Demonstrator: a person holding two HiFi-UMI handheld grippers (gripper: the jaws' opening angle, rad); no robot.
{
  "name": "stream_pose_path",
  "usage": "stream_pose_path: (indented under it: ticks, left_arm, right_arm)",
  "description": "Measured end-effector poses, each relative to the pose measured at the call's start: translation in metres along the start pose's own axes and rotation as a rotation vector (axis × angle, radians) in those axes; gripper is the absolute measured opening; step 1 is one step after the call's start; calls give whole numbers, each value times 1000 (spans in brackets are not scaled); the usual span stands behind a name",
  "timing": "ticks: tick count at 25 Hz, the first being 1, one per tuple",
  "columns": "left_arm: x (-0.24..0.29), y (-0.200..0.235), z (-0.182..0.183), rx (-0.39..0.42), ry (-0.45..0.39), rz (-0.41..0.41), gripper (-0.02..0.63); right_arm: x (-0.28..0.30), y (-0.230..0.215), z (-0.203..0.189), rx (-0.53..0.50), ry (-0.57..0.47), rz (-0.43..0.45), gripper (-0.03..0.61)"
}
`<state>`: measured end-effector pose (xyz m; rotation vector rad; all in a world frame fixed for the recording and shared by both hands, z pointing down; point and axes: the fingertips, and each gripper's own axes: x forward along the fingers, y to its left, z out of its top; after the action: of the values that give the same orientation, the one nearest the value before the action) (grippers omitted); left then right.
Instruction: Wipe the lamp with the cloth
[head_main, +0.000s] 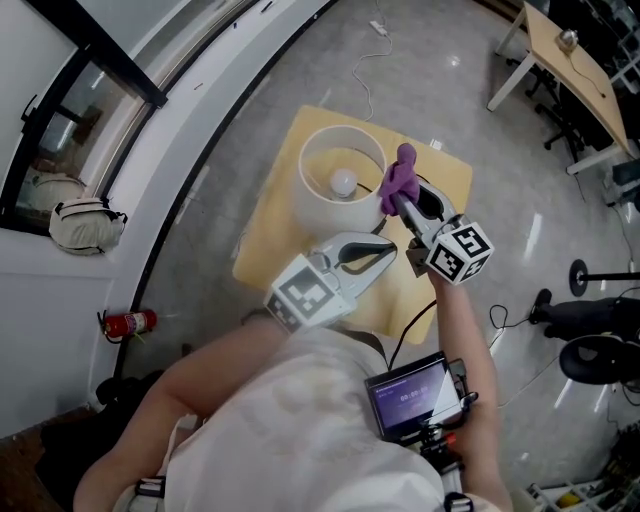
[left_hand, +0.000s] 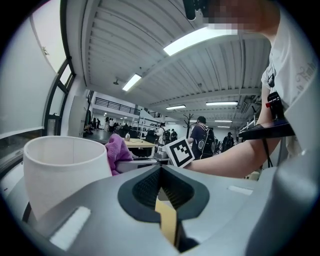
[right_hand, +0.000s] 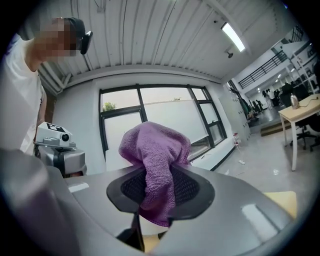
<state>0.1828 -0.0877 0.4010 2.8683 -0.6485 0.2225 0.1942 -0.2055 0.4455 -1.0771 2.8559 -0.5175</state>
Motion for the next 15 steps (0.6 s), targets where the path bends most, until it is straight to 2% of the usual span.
stream_pose_path:
  ticks: [9,12,15]
  left_arm:
    - [16,-9,-8,-9,33,-17,2]
    - [22,-8,-9,-11,40,-8,1]
    - [27,-8,-8,-19,51,0,1]
  right_arm:
    - [-15,-23,-78,67,160,19,123]
    - [-19,-30,-99,58,225,11,123]
    - [-22,-34,-105,34,255,9,123]
